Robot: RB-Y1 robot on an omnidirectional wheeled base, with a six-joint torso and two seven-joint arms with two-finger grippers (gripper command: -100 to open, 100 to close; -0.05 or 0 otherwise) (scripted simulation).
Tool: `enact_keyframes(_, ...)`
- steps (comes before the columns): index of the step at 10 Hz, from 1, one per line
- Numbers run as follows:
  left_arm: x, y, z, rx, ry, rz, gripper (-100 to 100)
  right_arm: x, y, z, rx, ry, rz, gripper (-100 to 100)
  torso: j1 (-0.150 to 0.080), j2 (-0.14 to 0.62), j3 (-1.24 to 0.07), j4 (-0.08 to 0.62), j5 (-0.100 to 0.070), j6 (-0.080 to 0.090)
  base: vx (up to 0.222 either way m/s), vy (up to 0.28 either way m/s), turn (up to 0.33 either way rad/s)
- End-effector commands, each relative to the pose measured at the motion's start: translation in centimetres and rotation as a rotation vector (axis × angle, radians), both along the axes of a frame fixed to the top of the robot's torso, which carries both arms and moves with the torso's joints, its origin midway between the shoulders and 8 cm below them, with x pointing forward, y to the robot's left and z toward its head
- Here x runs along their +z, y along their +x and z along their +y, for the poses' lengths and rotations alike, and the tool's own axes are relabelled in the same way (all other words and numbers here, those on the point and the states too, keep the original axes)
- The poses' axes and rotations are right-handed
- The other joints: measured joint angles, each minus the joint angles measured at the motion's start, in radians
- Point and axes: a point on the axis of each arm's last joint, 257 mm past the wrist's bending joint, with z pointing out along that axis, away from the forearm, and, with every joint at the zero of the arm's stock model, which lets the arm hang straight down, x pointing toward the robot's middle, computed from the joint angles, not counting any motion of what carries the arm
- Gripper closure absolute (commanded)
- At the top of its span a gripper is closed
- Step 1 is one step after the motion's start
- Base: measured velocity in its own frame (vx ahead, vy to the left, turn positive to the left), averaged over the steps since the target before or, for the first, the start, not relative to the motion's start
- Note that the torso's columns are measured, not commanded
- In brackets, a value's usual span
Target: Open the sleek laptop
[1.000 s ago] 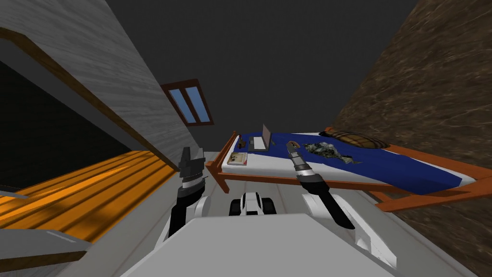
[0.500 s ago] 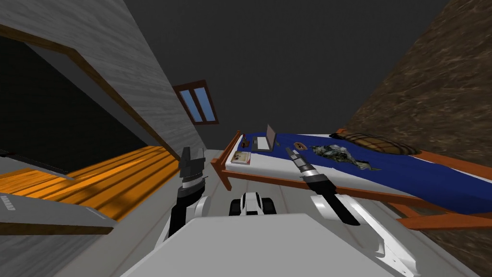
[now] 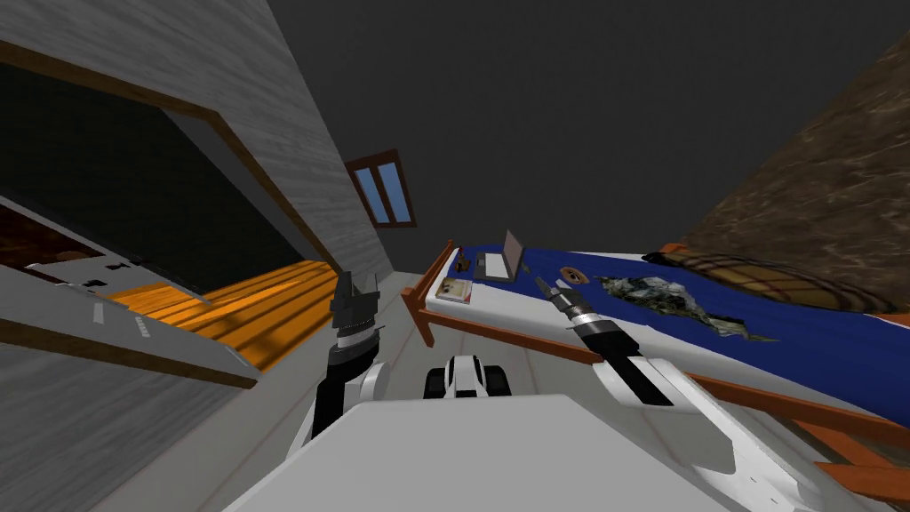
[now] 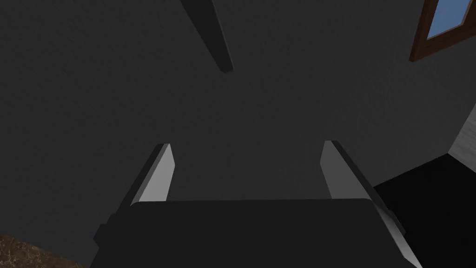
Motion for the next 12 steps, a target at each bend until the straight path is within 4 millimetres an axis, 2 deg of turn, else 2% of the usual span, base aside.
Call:
enact_keyframes(1, 0.0, 0.0, 0.0, 0.000, 0.000, 0.000, 0, -0.9, 0.2, -3.8, -0.086, -0.169, 0.064, -100, 0.000, 0.000, 0.000, 0.000, 0.000, 0.000, -0.011, 0.001, 0.223)
enact_keyframes(7, 0.0, 0.0, 0.0, 0.000, 0.000, 0.000, 0, -1.7, 0.0, -12.9, -0.270, -0.490, 0.194, -100, 0.000, 0.000, 0.000, 0.000, 0.000, 0.000, -0.016, -0.005, 0.264)
enact_keyframes(8, 0.0, 0.0, 0.0, 0.000, 0.000, 0.000, 0, -1.7, 0.0, -12.9, -0.270, -0.490, 0.194, -100, 0.000, 0.000, 0.000, 0.000, 0.000, 0.000, -0.015, -0.006, 0.100)
enact_keyframes(12, 0.0, 0.0, 0.0, 0.000, 0.000, 0.000, 0, -1.0, -0.4, -18.4, -0.383, -0.655, 0.263, -100, 0.000, 0.000, 0.000, 0.000, 0.000, 0.000, -0.017, -0.007, 0.260)
